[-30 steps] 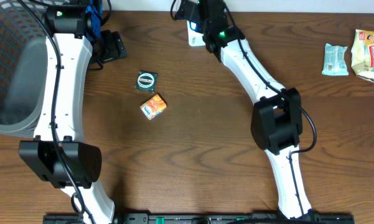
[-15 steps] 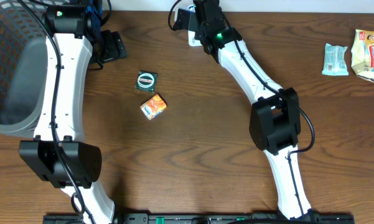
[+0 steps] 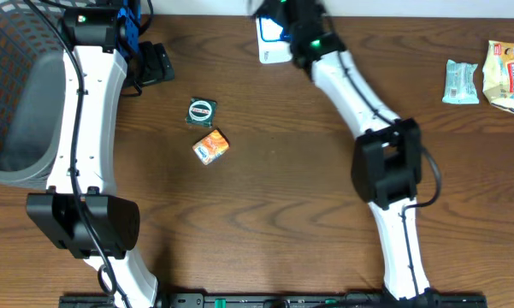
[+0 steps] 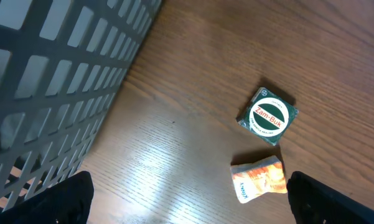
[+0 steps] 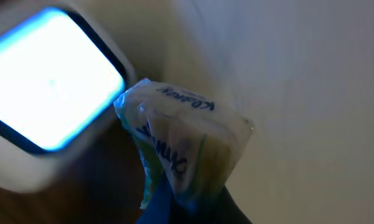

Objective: Scan the item barcode
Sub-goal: 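Carry the tissue pack to the far right and release it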

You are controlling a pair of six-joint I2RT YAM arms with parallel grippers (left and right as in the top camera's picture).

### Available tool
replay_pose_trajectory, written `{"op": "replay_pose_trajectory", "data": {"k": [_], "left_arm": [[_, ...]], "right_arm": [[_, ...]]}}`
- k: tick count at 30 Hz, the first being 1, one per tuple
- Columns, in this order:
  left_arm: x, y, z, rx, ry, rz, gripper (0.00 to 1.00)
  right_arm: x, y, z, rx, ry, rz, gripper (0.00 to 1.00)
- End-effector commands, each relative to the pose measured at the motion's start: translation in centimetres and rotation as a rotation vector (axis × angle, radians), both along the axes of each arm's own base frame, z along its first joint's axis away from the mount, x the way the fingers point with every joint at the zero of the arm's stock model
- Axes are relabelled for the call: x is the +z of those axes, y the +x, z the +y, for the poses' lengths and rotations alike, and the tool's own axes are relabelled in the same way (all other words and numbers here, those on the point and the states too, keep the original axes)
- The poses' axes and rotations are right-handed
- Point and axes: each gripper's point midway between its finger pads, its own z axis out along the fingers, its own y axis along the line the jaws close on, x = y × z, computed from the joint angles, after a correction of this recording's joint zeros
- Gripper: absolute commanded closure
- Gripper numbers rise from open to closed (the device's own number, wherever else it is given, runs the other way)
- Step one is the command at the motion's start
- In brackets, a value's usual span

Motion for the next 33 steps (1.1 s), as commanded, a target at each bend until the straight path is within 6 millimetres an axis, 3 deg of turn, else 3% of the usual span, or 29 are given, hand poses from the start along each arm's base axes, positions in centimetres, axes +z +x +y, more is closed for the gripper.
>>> {"op": "replay_pose_trajectory", "data": {"k": [1, 5, 9, 13, 16, 20, 21, 23, 28, 31, 33], "left_arm": [[-0.6, 0.0, 0.3, -0.003, 0.014, 0.020, 0.02], [-0.6, 0.0, 0.3, -0.003, 0.015, 0.020, 0.02], [-0.6, 0.0, 0.3, -0.003, 0.014, 0.020, 0.02], [-0.6, 0.0, 0.3, -0.003, 0.014, 0.020, 0.02], [-0.6, 0.0, 0.3, -0.003, 0.014, 0.020, 0.02], [-0.6, 0.0, 0.3, -0.003, 0.014, 0.020, 0.02], [-0.6, 0.0, 0.3, -0.003, 0.014, 0.020, 0.02], [-0.6, 0.0, 0.3, -0.003, 0.014, 0.020, 0.02], [-0.6, 0.0, 0.3, -0.003, 0.014, 0.020, 0.02], [-0.6, 0.0, 0.3, -0.003, 0.015, 0.020, 0.02], [-0.6, 0.0, 0.3, -0.003, 0.014, 0.020, 0.02]], "right_arm": [[3.6, 0.2, -11.4, -0.359, 0.263, -0.049, 0.99], [-0.1, -2.4, -21.0, -0.633, 0.407, 0.078, 0.99], [-2.8, -5.7, -29.2, -0.845, 0.594, 0.176, 0.99], [-3.8, -8.8, -35.3, -0.993, 0.646, 0.210, 0.99], [-4.1, -10.5, -38.3, -1.058, 0.646, 0.219, 0.97], [-4.3, -11.8, -40.8, -1.107, 0.652, 0.218, 0.89], [-4.3, -11.9, -41.1, -1.113, 0.653, 0.214, 0.78], [-4.2, -12.1, -41.6, -1.121, 0.650, 0.208, 0.44], [-4.1, -11.8, -41.4, -1.119, 0.645, 0.199, 0.32], [-3.7, -10.9, -38.6, -1.040, 0.703, 0.238, 0.24], [-2.3, -10.1, -36.7, -0.974, 0.744, 0.234, 0.22]]}}
